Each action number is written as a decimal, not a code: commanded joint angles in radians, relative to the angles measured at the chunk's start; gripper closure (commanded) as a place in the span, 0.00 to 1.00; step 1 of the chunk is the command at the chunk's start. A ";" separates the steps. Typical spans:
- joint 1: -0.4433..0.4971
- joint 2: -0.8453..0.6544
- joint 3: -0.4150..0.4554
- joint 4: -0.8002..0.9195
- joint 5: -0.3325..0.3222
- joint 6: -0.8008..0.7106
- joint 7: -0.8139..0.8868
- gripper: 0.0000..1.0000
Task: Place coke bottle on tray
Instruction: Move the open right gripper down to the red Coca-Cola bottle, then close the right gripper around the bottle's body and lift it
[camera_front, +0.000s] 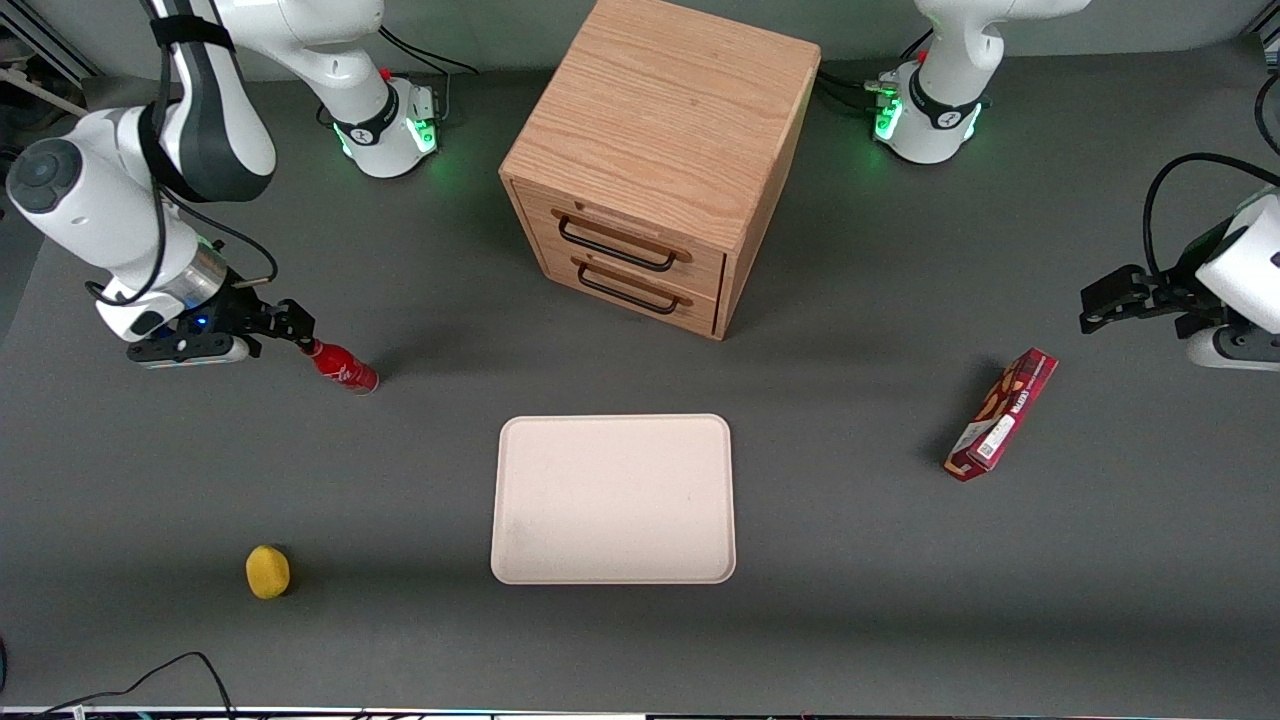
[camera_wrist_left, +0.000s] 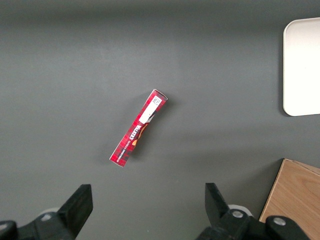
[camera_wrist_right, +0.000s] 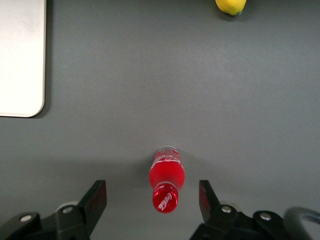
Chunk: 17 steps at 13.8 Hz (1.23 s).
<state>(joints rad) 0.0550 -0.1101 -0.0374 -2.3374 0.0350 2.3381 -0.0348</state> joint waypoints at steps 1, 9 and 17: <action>-0.006 -0.033 0.001 -0.082 0.011 0.084 -0.033 0.16; -0.006 -0.020 0.001 -0.161 0.013 0.208 -0.034 0.28; -0.006 -0.019 0.001 -0.181 0.013 0.237 -0.039 0.75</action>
<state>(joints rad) 0.0547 -0.1103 -0.0375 -2.4999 0.0350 2.5546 -0.0367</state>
